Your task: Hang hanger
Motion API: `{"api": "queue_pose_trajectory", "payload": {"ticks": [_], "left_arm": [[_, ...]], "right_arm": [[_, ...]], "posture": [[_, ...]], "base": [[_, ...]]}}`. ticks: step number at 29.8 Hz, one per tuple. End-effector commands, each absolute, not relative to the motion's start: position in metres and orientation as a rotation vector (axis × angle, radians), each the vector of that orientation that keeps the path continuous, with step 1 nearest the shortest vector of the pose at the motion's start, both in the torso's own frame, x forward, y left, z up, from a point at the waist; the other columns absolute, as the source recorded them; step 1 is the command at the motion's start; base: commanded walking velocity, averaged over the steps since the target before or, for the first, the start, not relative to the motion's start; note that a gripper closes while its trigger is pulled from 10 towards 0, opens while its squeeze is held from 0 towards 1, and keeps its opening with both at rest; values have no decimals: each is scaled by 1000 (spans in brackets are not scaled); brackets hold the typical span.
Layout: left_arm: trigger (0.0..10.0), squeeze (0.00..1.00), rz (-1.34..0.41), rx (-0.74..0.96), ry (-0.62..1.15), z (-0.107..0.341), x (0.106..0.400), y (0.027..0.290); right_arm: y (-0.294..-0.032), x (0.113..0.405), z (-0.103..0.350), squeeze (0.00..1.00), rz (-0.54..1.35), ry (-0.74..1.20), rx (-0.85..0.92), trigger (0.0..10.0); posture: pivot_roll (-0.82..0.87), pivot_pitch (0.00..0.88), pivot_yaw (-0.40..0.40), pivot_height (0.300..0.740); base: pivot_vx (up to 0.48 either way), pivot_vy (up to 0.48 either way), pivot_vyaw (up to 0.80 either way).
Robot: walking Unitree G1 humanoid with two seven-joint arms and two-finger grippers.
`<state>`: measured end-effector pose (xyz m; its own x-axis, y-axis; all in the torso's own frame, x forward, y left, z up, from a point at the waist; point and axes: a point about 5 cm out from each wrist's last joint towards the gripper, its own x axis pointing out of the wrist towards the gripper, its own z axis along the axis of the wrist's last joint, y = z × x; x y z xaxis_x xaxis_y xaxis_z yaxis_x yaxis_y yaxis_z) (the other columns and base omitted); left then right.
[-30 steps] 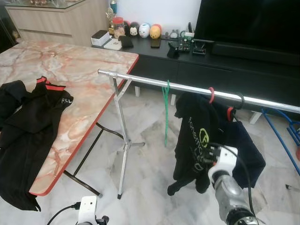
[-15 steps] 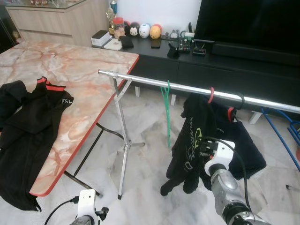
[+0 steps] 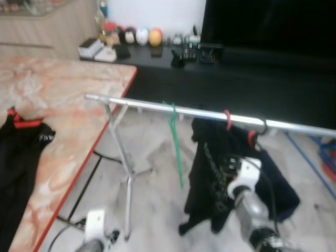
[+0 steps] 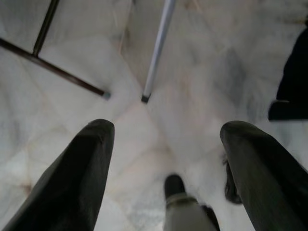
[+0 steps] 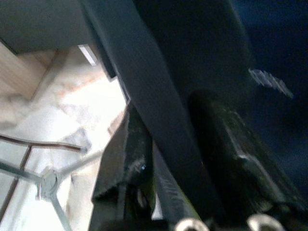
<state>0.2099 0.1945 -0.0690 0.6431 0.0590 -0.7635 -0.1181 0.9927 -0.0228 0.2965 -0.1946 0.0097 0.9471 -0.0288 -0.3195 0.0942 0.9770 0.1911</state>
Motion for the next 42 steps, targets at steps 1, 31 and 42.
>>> {"api": "queue_pose_trajectory", "payload": {"ticks": [1,31,42], "left_arm": [[10000,0,125,-53,882,-70,205,204],[10000,0,119,-43,893,-73,201,202],[10000,0,114,-47,894,-73,201,201]], "right_arm": [[-185,303,16,0,-35,293,218,10000],[-182,297,9,0,16,307,267,0],[-183,295,6,0,4,329,271,0]], "posture": [[-58,0,37,740],[-53,0,38,740],[-52,0,36,740]], "base": [[0,0,0],[0,0,0],[0,0,0]]}}
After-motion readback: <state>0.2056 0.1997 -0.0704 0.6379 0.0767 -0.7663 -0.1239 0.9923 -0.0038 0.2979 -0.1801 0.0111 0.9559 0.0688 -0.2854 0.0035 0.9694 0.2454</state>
